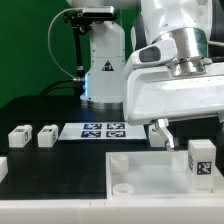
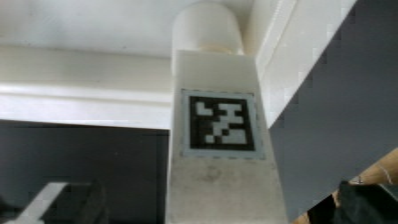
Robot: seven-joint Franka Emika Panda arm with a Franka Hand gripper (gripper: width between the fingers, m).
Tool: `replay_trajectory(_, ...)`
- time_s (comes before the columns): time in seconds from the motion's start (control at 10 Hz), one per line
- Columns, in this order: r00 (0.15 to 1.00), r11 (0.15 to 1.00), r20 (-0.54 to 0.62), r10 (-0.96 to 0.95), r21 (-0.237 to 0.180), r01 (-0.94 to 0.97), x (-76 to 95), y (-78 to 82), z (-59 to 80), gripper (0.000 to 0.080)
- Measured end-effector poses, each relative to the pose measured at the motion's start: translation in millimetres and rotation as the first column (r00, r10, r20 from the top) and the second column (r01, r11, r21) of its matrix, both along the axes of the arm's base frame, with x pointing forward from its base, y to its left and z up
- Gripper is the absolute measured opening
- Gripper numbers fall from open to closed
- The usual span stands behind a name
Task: Assemble one leg
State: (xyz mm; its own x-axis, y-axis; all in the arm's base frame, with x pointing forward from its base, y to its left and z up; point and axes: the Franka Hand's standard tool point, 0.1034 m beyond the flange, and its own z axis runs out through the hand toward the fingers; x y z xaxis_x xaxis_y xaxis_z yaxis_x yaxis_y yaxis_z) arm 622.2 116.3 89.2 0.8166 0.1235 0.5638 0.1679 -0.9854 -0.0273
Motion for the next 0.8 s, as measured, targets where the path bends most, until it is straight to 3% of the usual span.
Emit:
replay_trajectory(0.2, 0.991, 0.999, -0.132, -0.034, 0.026, 0.037, 3.1, 6.4, 0.1, 0.0649)
replay_trajectory(0.3, 0.991, 0.998, -0.13, -0.046, 0.032, 0.05, 12.2, 2.1, 6.3, 0.0649)
replay_trajectory(0.4, 0.985, 0.997, -0.165, -0.059, 0.036, 0.066, 9.9, -0.7, 1.5, 0.0649)
replay_trajectory(0.6, 0.889, 0.997, -0.456, -0.047, 0.03, 0.068, 8.1, 1.5, -1.8, 0.0649)
replay_trajectory(0.7, 0.872, 0.997, -0.488, -0.046, 0.029, 0.069, 14.3, -0.9, -3.8, 0.0649)
replay_trajectory(0.8, 0.8, 0.998, -0.599, -0.033, 0.02, 0.056, 1.9, -0.9, -8.8, 0.0649)
